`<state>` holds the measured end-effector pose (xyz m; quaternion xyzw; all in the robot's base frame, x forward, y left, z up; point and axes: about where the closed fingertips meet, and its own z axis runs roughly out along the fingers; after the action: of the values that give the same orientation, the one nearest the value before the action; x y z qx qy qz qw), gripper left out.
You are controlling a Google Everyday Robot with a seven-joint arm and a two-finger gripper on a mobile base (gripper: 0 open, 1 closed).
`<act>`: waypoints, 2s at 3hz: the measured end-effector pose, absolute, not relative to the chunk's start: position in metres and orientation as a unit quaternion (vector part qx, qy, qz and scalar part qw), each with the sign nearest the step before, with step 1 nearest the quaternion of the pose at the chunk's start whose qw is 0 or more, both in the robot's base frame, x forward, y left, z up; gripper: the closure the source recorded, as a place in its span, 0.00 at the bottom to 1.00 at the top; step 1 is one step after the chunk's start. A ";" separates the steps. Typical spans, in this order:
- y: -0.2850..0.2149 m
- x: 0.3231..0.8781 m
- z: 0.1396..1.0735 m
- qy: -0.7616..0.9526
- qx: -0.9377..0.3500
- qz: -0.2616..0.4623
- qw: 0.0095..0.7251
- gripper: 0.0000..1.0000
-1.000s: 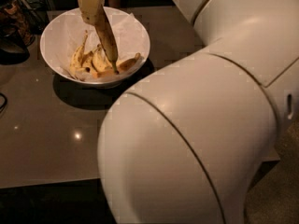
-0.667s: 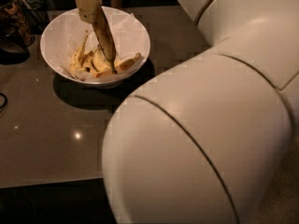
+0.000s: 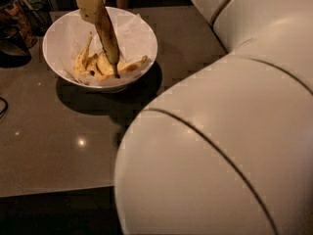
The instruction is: Pick banana from white bowl
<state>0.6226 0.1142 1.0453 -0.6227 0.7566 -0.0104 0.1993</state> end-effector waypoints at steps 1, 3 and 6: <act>0.114 0.612 1.052 0.770 -0.607 -0.017 0.198 1.00; 0.114 0.602 1.051 0.785 -0.586 -0.004 0.201 1.00; 0.083 0.563 1.045 0.794 -0.568 0.047 0.212 1.00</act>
Offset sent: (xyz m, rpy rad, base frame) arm -0.0653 -0.0192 -0.0069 -0.0325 0.1392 -0.1469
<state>0.5631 0.0834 1.0447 -0.5683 0.7938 0.0467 0.2116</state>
